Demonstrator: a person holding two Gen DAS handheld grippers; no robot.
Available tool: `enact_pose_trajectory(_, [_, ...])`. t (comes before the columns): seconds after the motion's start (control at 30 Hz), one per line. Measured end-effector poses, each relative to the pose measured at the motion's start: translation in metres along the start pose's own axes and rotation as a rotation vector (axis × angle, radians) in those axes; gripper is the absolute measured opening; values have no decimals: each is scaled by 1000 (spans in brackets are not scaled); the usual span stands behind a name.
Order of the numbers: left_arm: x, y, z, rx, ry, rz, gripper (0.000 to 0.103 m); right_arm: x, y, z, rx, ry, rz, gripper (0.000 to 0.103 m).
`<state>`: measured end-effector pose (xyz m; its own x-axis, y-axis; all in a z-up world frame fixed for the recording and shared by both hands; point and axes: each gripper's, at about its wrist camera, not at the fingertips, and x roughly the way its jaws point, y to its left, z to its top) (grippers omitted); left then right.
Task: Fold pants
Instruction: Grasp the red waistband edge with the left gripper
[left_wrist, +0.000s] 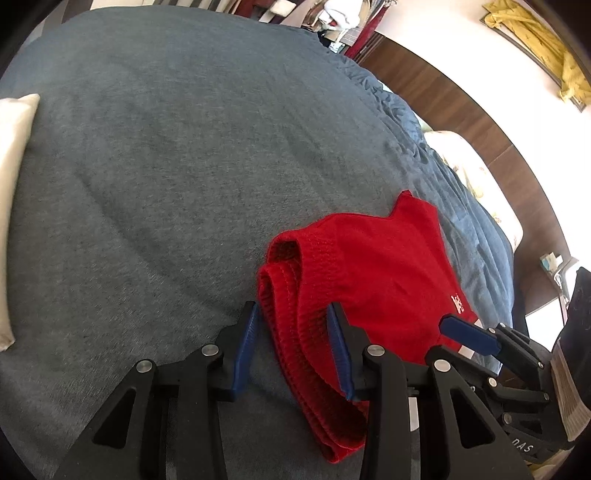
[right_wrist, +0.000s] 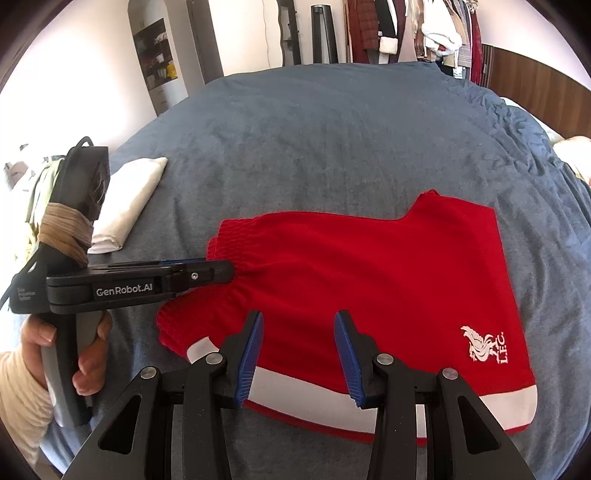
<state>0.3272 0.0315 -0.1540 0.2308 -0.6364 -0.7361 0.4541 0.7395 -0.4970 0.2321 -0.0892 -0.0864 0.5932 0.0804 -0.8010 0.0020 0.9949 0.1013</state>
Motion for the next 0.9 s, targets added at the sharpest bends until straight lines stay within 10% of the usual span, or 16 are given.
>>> enact_pose_trajectory(0.9, [-30,-33,2,56,-95,17,12,-7,3,-4,-18,-15,32,41])
